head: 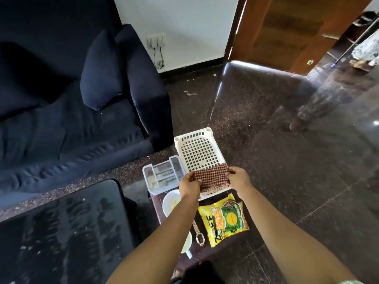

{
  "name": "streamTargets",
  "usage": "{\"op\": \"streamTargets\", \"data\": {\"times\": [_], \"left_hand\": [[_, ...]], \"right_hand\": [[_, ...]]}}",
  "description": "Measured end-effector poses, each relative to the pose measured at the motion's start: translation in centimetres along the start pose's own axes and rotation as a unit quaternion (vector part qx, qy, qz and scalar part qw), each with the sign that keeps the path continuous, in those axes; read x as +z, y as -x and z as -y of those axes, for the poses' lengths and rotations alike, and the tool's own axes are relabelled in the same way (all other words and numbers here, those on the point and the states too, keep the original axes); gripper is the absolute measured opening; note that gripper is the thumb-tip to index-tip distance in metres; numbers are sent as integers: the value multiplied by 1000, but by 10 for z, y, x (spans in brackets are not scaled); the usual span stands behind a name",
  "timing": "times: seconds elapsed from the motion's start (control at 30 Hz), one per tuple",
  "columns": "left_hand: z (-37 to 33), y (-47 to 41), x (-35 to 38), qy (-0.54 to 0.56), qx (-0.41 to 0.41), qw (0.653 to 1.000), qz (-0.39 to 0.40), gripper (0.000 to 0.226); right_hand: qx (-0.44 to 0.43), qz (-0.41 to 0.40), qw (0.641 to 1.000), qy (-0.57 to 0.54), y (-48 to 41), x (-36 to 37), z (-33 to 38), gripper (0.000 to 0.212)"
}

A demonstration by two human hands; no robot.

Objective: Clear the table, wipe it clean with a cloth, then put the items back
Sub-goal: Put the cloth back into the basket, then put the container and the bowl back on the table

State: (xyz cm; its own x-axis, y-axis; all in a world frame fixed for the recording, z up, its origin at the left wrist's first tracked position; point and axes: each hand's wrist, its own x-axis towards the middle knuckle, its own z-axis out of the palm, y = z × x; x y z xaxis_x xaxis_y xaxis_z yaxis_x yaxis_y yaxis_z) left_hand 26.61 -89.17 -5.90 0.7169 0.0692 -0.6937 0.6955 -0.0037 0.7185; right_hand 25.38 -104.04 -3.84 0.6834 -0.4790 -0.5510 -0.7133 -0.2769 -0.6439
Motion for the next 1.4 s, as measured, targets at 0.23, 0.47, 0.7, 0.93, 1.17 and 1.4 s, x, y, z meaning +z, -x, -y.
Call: {"op": "streamTargets", "data": {"times": [0.23, 0.47, 0.7, 0.93, 1.17, 1.4], "left_hand": [[19, -30, 29, -487, 165, 858, 29, 65], [46, -28, 39, -750, 138, 637, 112, 57], [11, -8, 49, -704, 179, 683, 83, 48], [-2, 29, -19, -617, 295, 729, -37, 60], [-34, -20, -94, -679, 179, 711, -27, 117], [-41, -65, -105, -731, 190, 655, 9, 123]], "right_hand": [[-189, -17, 916, 354, -46, 17, -14, 38], [-244, 188, 747, 590, -55, 20, -56, 58], [-294, 39, 768, 567, -42, 5, -23, 55], [-266, 195, 856, 398, -14, 38, 0, 56], [-299, 197, 836, 416, 1, 87, -15, 35], [-302, 145, 827, 452, -17, 117, -15, 25]]}}
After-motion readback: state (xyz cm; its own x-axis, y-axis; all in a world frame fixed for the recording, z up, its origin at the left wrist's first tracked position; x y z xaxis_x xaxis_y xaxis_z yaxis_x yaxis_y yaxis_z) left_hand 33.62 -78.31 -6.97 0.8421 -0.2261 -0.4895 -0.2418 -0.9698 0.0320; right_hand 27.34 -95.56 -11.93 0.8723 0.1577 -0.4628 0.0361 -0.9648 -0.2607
